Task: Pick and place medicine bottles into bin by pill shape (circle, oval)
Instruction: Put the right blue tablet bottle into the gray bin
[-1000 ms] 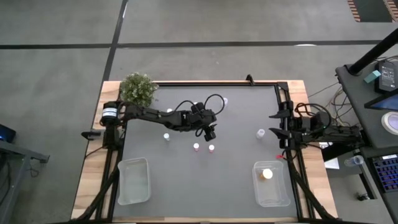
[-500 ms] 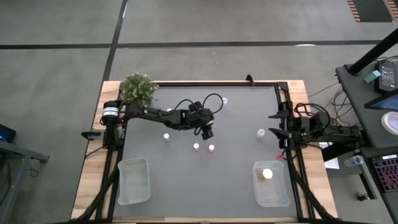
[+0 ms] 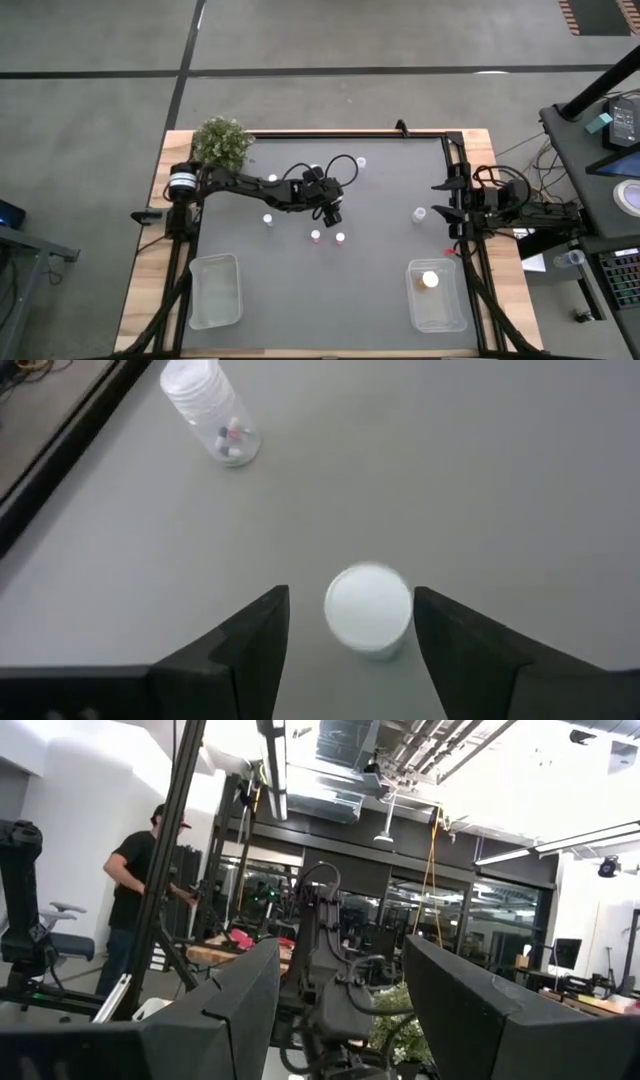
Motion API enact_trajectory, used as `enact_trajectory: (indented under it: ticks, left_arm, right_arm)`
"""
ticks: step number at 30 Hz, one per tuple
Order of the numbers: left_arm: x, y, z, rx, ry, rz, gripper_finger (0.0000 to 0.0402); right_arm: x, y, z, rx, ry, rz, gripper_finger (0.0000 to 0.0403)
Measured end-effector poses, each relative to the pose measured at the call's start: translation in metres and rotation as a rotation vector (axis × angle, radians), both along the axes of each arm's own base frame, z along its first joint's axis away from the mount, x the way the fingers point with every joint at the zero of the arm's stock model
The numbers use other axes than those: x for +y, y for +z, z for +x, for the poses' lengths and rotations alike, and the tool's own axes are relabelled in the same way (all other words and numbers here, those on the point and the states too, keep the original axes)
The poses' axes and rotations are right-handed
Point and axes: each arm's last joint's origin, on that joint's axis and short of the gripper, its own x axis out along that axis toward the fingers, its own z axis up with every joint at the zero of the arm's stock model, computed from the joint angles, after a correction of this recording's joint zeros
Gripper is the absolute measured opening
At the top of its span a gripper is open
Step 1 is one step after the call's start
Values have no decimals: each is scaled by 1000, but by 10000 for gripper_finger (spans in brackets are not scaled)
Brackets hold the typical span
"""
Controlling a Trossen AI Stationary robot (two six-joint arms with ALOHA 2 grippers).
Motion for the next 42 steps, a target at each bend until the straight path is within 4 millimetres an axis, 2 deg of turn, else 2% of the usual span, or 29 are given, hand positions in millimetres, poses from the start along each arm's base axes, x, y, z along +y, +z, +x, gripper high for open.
enact_trajectory:
  ticks: [8, 20, 27, 30, 34, 37, 42]
  left_arm:
    - [-1, -3, 1, -1, -7, -3, 192]
    - [-3, -3, 2, 0, -17, -1, 110]
    - [-8, 2, 1, -13, -27, -3, 95]
    - [-14, 13, -1, -36, -38, -5, 97]
    - [-28, 41, -9, -101, -55, -23, 98]
    - [-40, 67, -22, -120, -74, -37, 98]
    - [-55, 114, -55, -157, -97, -59, 98]
  right_arm:
    - [0, 0, 0, 0, -1, 0, 201]
    - [0, 0, 0, -1, -1, 0, 201]
    - [0, 0, 0, 0, -1, 0, 201]
    - [0, 0, 0, 0, -2, 0, 201]
    - [0, 0, 0, 0, -4, -2, 201]
    - [0, 0, 0, 0, -7, -8, 201]
    - [-1, 0, 0, -5, -45, -19, 201]
